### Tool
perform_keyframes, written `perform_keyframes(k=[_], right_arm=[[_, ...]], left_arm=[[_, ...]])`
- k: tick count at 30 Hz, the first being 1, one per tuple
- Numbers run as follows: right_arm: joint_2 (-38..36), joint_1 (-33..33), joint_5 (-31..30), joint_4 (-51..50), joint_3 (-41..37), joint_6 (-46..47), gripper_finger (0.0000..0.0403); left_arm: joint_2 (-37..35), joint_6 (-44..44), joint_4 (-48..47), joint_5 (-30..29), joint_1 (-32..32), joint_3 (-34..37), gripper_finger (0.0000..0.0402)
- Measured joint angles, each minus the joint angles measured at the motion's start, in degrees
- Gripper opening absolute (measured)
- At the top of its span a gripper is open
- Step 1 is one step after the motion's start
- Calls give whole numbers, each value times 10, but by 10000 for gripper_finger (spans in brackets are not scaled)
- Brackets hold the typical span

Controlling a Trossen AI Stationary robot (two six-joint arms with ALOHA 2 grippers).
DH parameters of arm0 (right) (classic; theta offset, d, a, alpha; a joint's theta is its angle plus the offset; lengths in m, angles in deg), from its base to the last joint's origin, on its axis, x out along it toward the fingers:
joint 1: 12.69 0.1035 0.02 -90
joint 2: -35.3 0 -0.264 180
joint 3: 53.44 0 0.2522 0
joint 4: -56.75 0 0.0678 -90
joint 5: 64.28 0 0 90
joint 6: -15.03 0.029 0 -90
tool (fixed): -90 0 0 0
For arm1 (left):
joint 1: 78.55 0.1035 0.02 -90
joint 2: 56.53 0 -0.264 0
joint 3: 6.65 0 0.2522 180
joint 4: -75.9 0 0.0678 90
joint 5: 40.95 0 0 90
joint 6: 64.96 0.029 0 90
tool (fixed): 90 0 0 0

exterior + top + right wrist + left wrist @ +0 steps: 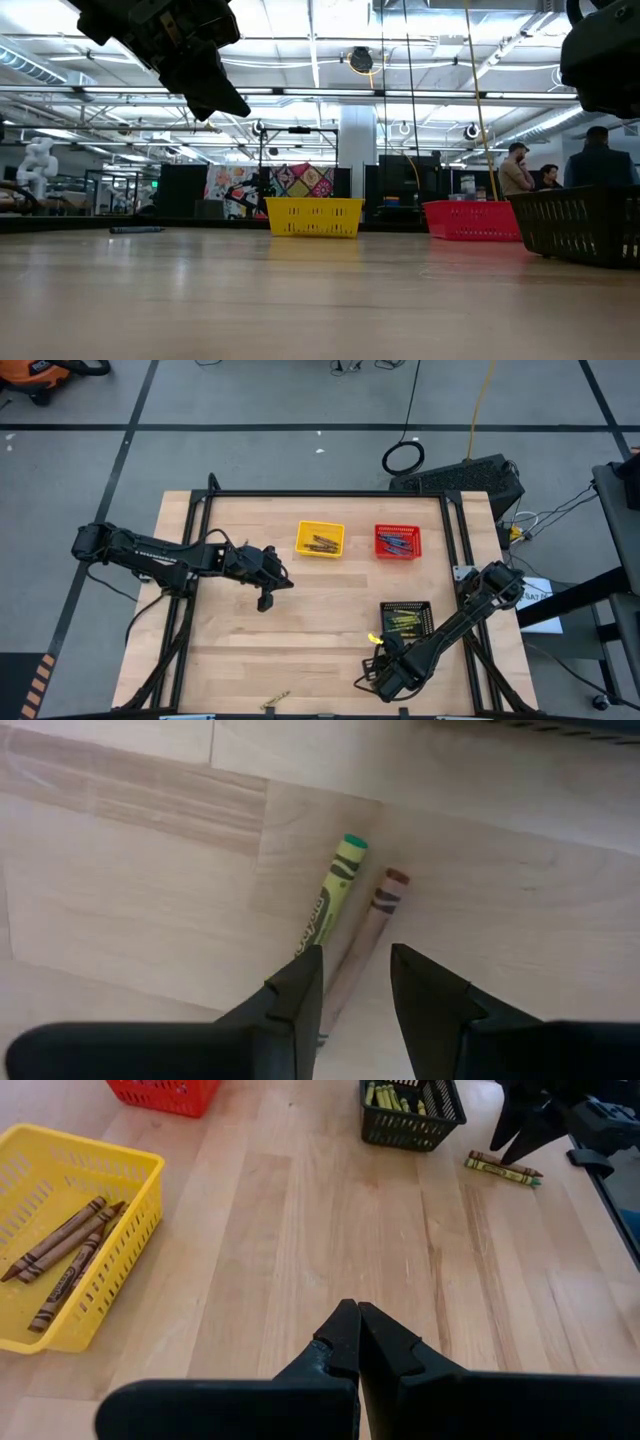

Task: Sort crayons
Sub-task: Put the brown crayon into the yellow bin

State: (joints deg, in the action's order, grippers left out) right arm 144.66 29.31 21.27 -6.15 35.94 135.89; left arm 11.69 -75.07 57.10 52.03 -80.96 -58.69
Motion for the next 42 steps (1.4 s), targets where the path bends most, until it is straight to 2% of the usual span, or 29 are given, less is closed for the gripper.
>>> perform_keyframes(k=[16, 30, 34, 39, 42], right_arm=[[0, 0, 0, -10, 0, 5, 105], [35, 0, 24, -7, 2, -8, 102], [36, 0, 41, -20, 1, -32, 75], [37, 0, 46, -26, 1, -62, 11], [37, 0, 47, -26, 1, -76, 11]], left_arm=[[0, 0, 0, 0, 0, 0, 0], [0, 0, -3, 0, 0, 0, 0], [0, 0, -2, 0, 0, 0, 0], [0, 0, -2, 0, 0, 0, 0], [0, 0, -2, 0, 0, 0, 0]])
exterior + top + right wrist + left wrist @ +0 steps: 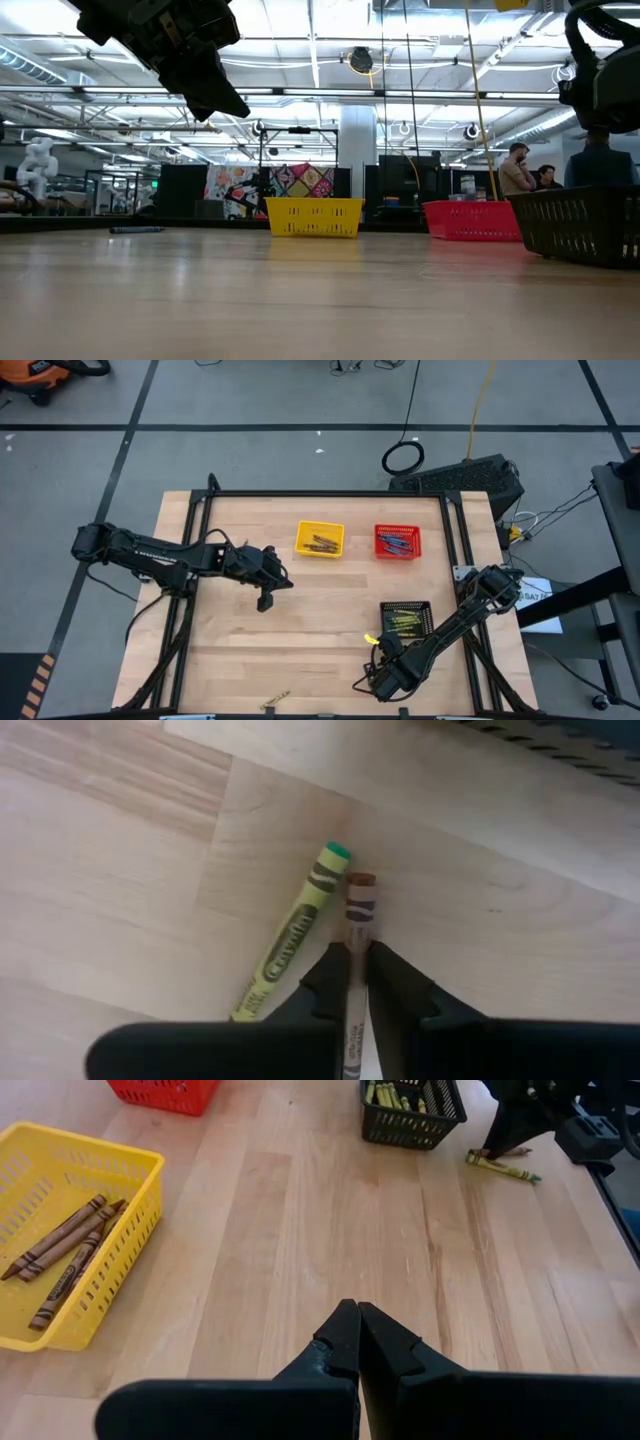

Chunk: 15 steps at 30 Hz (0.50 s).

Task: Sort crayons
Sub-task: Put the brown crayon into the yellow bin

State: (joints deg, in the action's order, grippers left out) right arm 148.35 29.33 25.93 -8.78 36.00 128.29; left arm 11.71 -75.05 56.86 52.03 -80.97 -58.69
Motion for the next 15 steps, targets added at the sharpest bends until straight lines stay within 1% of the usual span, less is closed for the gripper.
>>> perform_keyframes(k=[3, 9, 15], right_arm=[[0, 0, -1, 0, 0, -3, 8], [-8, 1, -5, 6, -1, -43, 2], [-46, 2, -35, -3, -4, -73, 1]], left_arm=[[0, 0, 0, 0, 0, 0, 0], [0, 0, 1, -2, 0, 0, 0], [0, 0, 11, -4, 0, 0, 0]])
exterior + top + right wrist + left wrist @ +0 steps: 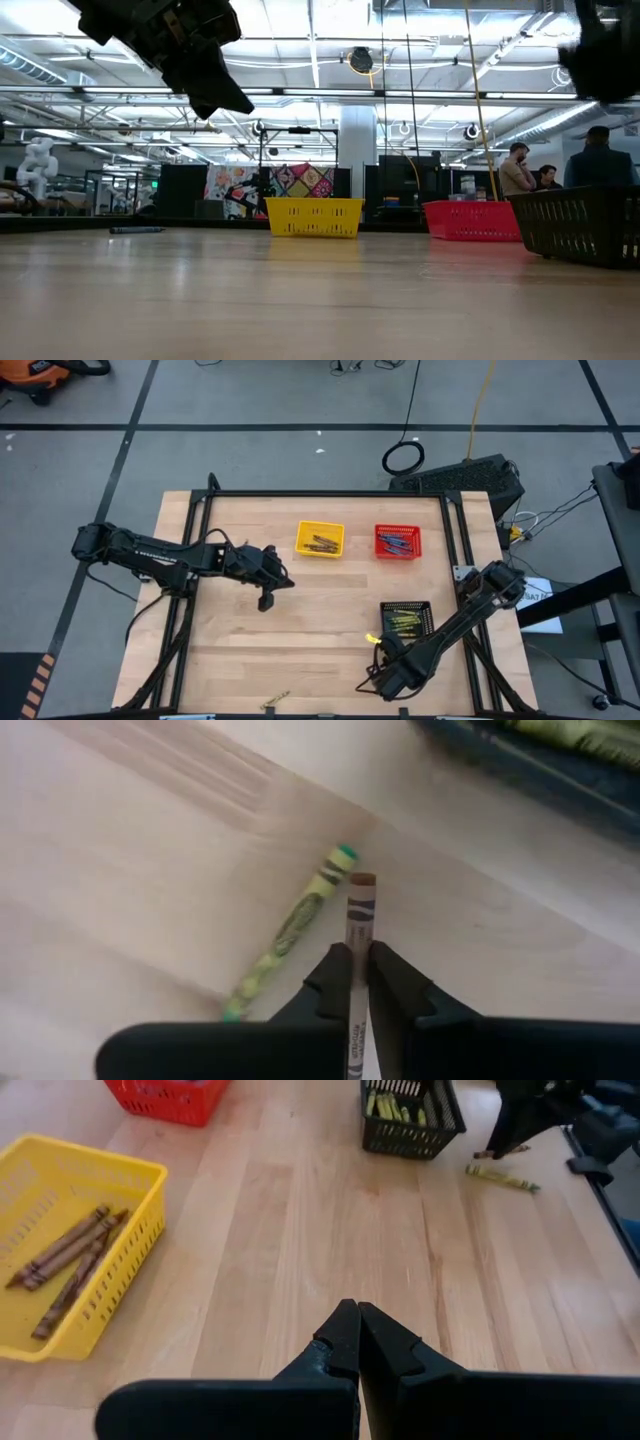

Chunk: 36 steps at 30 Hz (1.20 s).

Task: Sort crayons
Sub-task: Put the brown crayon into the yellow bin

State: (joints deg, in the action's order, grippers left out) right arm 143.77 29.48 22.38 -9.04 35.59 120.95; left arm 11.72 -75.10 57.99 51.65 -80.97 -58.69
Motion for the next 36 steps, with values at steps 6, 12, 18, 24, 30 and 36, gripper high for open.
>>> perform_keyframes(k=[6, 12, 18, 24, 30, 36], right_arm=[[-59, 4, -86, -11, 1, -24, 1], [-112, 3, -200, -13, 2, -90, 0], [-145, -3, -274, -16, 2, -174, 0], [-177, -29, -428, 7, 2, -307, 0], [-190, -63, -523, 118, 2, -493, 0], [-190, -94, -520, 262, 2, -652, 0]], left_arm=[[0, 3, 45, -1, 0, 0, 0], [0, 26, 51, 6, 0, 0, 15], [26, 21, 70, 28, 0, 0, 83], [83, -40, 201, 47, 0, 0, 113], [153, -45, 392, 62, -23, 0, 114], [202, -45, 493, 62, -41, 0, 114]])
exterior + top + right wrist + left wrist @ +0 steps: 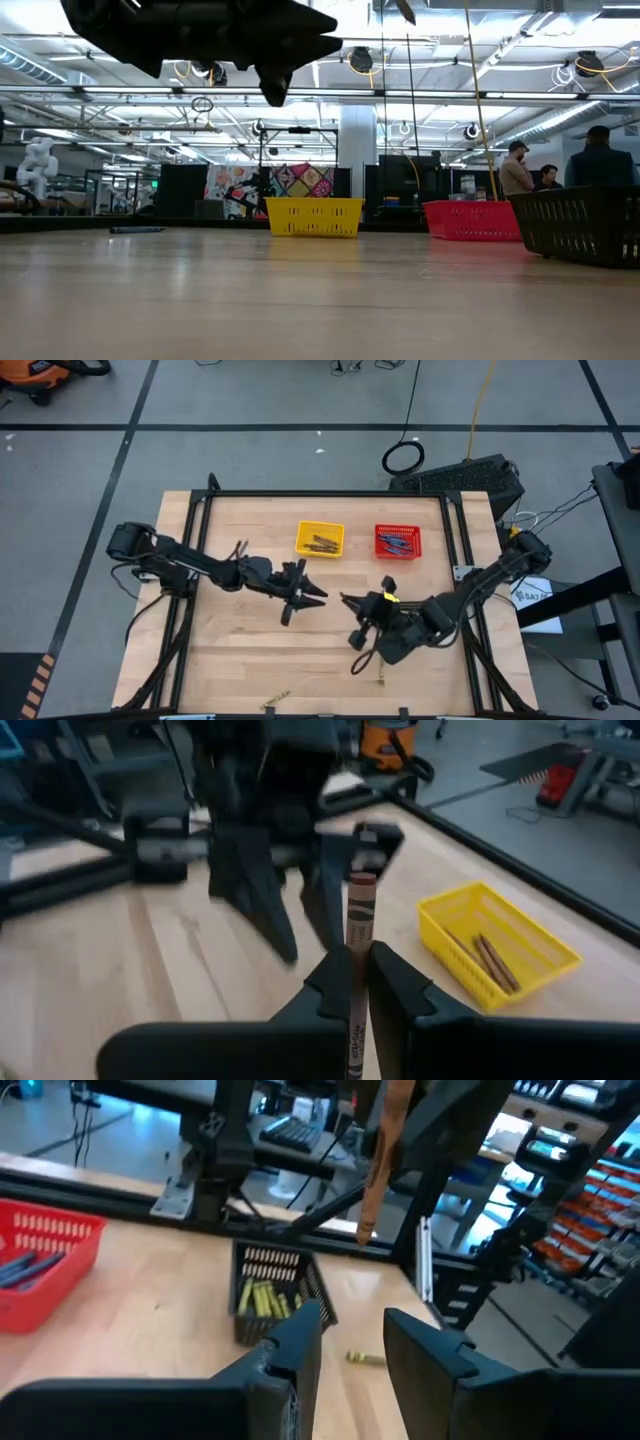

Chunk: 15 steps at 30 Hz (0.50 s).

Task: Sort crayons
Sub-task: Put the brown crayon into the yellow bin

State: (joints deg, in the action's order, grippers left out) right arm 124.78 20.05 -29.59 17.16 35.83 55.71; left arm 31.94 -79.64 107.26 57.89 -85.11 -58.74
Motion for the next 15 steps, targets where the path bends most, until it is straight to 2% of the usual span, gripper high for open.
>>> perform_keyframes(k=[5, 11, 15], right_arm=[[0, -12, 15, 57, 0, -47, 0], [0, -24, 16, 73, 0, -61, 0], [0, -34, 16, 78, 0, -65, 0]], left_arm=[[20, -1, 46, -8, -6, 0, 114], [34, -67, 110, -28, -7, 0, 114], [36, -73, 120, -28, -10, 0, 114]])
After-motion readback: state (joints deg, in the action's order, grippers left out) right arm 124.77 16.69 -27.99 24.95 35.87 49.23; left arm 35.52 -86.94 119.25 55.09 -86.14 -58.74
